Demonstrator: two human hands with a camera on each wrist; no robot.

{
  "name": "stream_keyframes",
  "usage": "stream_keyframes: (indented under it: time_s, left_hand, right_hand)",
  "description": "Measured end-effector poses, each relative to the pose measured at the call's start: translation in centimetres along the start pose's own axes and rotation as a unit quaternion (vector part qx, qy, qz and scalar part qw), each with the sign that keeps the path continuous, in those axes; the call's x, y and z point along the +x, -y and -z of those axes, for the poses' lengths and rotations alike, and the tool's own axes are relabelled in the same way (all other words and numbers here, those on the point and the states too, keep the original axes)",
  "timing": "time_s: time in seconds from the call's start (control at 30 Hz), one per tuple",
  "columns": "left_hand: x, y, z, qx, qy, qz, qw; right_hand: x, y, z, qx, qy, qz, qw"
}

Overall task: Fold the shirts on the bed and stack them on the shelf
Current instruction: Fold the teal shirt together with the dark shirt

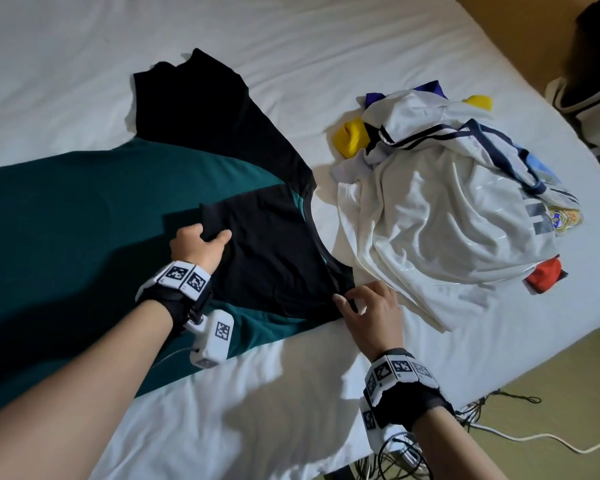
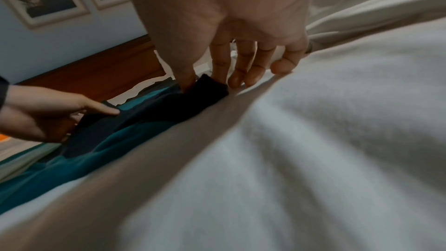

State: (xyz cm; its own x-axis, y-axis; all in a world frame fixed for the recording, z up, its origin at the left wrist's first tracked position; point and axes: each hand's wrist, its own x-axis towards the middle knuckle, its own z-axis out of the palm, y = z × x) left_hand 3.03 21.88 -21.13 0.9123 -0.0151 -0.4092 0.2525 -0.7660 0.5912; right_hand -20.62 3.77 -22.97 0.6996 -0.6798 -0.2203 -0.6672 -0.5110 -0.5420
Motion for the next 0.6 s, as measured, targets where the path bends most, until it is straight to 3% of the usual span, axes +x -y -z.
stream_keyframes:
  time_s: [0.13,0.3,0.43,0.53,0.6]
  left_hand:
    - [0.7,-0.2,0.5,-0.042,0.026,0.021,0.999]
    - [0.8,0.6,0.9,-0.091,0.029,0.037,0.995]
    - [0.9,1.0,0.9,-0.177,0.051,0.020,0.983]
    - [0.8,0.8,1.1,-0.236,0.070,0.008,0.969]
    - [1.3,1.2,1.1,-0.276,0.072,-0.003,0.959]
  right_hand:
    - [0.6,1.1,0.3,-0.029,-0.002,0.023,0.999]
    - [1.2,2.6,2.1,-0.037,-0.062,0.079,0.994]
    - [1.9,2.9,3.0,-0.051,-0.052,0.106,0.992]
    - [2.5,3.1,3.5,0.016,-0.023,0.159,0.987]
    - [2.9,4.0,3.7,0.106,0.019,0.153,0.982]
